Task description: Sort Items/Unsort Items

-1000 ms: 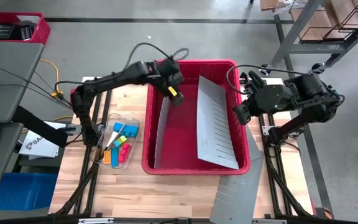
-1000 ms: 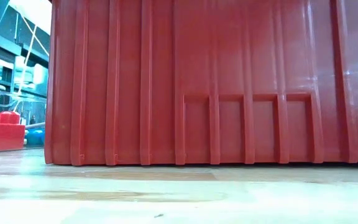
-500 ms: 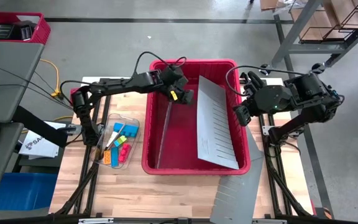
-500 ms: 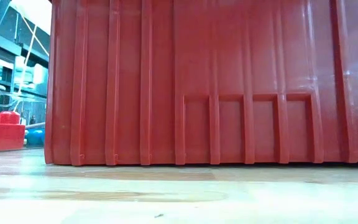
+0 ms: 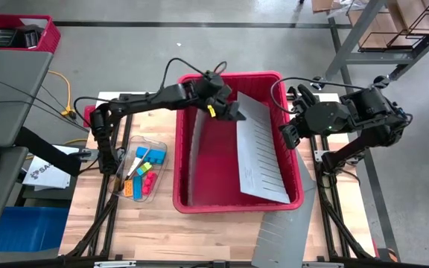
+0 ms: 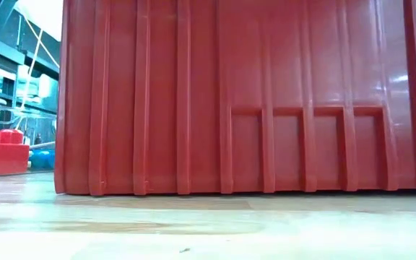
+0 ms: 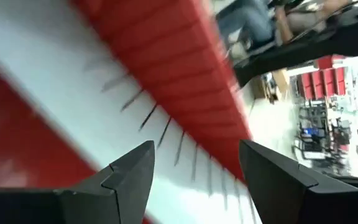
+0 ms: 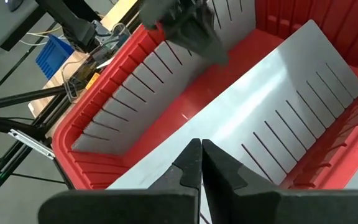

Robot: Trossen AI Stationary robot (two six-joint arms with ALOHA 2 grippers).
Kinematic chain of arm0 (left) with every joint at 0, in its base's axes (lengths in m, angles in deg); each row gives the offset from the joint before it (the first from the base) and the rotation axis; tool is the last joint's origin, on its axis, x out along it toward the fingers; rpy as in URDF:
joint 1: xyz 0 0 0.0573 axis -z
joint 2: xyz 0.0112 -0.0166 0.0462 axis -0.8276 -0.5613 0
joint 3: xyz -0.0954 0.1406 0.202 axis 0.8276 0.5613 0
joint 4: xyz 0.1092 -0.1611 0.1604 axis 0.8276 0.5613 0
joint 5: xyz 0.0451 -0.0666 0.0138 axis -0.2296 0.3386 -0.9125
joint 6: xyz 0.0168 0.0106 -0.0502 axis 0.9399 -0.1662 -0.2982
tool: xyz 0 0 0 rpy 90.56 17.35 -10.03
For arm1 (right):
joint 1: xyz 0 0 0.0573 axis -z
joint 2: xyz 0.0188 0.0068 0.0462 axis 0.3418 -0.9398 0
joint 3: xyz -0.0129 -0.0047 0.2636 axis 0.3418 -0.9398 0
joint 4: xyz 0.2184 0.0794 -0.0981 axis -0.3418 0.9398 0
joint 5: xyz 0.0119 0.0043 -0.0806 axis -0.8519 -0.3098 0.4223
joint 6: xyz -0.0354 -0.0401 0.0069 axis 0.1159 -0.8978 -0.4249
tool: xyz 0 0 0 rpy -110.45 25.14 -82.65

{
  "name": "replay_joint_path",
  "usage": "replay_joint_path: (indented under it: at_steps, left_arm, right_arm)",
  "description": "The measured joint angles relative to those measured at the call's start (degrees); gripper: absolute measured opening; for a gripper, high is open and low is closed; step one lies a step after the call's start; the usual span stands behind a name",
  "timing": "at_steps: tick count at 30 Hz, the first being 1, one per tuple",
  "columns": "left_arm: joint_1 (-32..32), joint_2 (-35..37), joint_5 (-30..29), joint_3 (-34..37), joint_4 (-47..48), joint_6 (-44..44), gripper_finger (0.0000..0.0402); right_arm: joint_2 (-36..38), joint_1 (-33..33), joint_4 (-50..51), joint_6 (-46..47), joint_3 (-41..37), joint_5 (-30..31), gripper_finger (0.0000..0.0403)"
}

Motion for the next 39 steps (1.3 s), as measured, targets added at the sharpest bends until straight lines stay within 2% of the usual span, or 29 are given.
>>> replay_joint_path:
  at_steps: [4,9,17,29,32,36,39]
  left_arm:
    - [1.4,0.3,-4.0,-1.7,2.5,1.8,0.0225]
    - [0.9,-1.8,-4.2,0.8,7.2,-1.1,0.0225]
    - [-0.9,-4.6,-4.8,5.8,5.9,-6.3,0.0225]
    - [0.1,-8.7,-3.5,6.0,-2.1,-9.8,0.0219]
    - [0.1,-8.5,-2.9,6.0,-2.3,-7.3,0.017]
    - [-0.1,-7.3,-1.7,5.1,-5.0,-4.2,0.0031]
    - [-0.9,-6.8,-0.5,3.0,-4.3,-2.7,0.0018]
  right_arm:
    - [0.0,0.0,0.0,0.0,0.0,0.6,0.0003]
    - [0.0,0.0,0.0,0.0,0.0,0.6,0.0003]
    - [0.0,0.0,0.0,0.3,0.0,1.4,0.0003]
    - [0.0,0.0,-0.3,0.5,0.0,2.1,0.0003]
    - [0.0,0.0,-0.3,1.6,0.0,2.1,0.0003]
    - [0.0,0.0,-0.5,2.1,0.1,1.8,0.0003]
    - [0.0,0.0,-1.3,3.0,0.2,0.6,0.0003]
